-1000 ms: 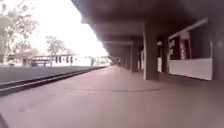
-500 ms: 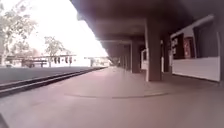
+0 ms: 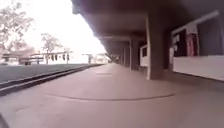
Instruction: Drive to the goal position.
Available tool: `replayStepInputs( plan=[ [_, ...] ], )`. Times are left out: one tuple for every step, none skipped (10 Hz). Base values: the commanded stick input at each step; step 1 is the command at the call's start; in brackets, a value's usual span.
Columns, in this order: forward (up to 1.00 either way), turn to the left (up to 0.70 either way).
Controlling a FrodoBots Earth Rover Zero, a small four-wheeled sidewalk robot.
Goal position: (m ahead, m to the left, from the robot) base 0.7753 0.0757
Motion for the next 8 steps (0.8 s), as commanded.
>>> replayStepInputs(
  plan=[
    [0.85,0.00],
    [0.85,0.00],
    [0.85,0.00],
    [0.85,0.00],
    [0.85,0.00],
    [0.85,0.00],
    [0.85,0.00],
    [0.85,0.00]
  ],
)
